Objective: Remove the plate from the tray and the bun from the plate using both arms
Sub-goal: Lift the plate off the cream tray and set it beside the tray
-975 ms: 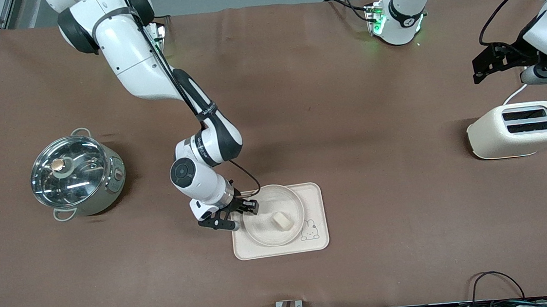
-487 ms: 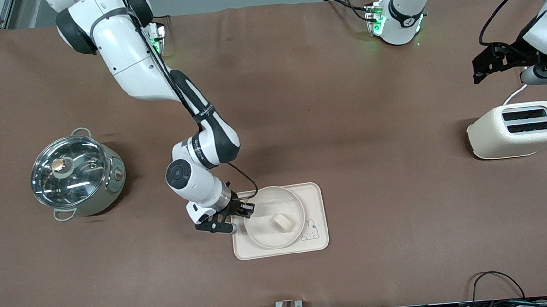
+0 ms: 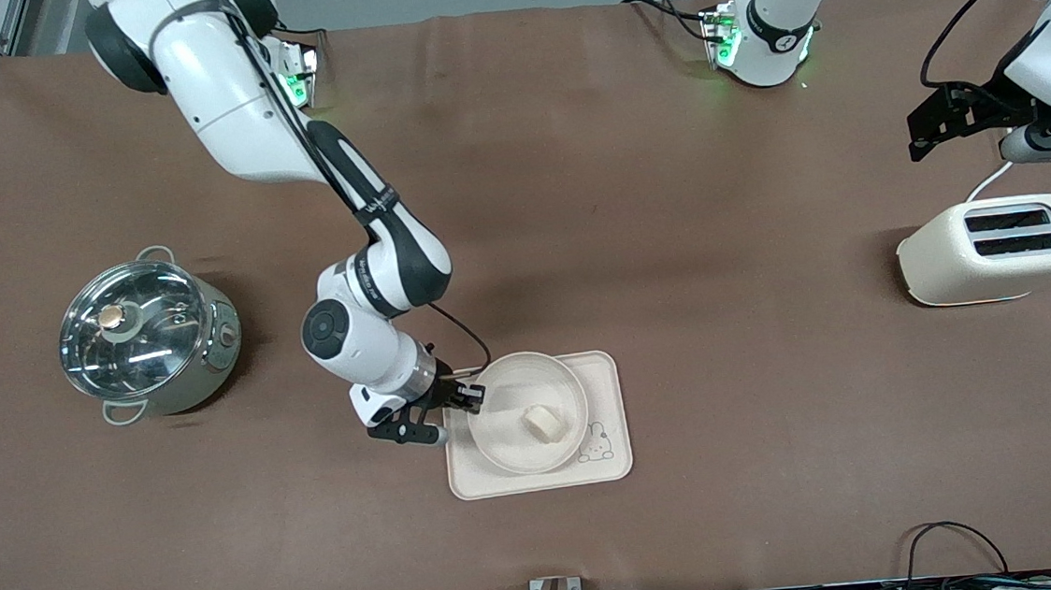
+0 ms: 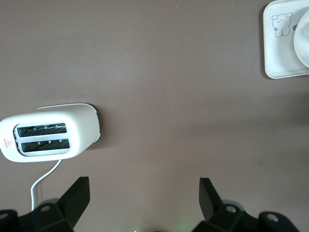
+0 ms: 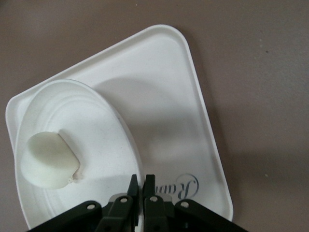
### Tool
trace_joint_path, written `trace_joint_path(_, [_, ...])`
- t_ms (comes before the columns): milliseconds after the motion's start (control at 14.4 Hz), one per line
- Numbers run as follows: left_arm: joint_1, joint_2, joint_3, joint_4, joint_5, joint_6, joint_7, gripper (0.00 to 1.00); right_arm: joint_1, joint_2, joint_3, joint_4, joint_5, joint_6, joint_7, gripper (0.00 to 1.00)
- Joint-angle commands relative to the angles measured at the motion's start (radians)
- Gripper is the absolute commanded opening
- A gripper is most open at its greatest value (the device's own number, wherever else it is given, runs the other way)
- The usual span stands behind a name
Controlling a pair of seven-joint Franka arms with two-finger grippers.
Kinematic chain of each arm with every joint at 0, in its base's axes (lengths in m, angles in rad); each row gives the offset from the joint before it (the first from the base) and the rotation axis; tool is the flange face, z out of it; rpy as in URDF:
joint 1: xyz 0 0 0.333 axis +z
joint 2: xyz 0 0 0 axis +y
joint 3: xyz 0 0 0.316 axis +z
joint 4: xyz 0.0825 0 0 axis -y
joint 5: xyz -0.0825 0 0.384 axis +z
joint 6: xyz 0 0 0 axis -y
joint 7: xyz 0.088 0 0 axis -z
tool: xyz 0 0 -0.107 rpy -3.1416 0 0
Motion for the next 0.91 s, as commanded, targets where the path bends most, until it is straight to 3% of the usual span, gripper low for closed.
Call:
trace_joint_path(0, [0.006,0.005,-0.002,0.021,-0.012,-0.020,0.009,1.00,-0.117,-0.223,0.115,-0.287,0.025,0.000,-0.082,0.00])
trace_joint_path(348, [0.006,0.004,-0.002,0.019,-0.012,-0.021,0.011,1.00,-0.143,-0.424,0.198,-0.594,0.028,0.013,-0.094,0.00])
trace_joint_path(557, [0.006,0.004,-0.002,0.022,-0.012,-0.021,0.009,1.00,-0.143,-0.441,0.256,-0.723,0.034,0.147,-0.097,0.00])
trace_joint_path(835, [0.006,0.005,-0.002,0.024,-0.013,-0.021,0.007,1.00,-0.110,-0.418,0.284,-0.748,0.037,0.273,-0.094,0.00])
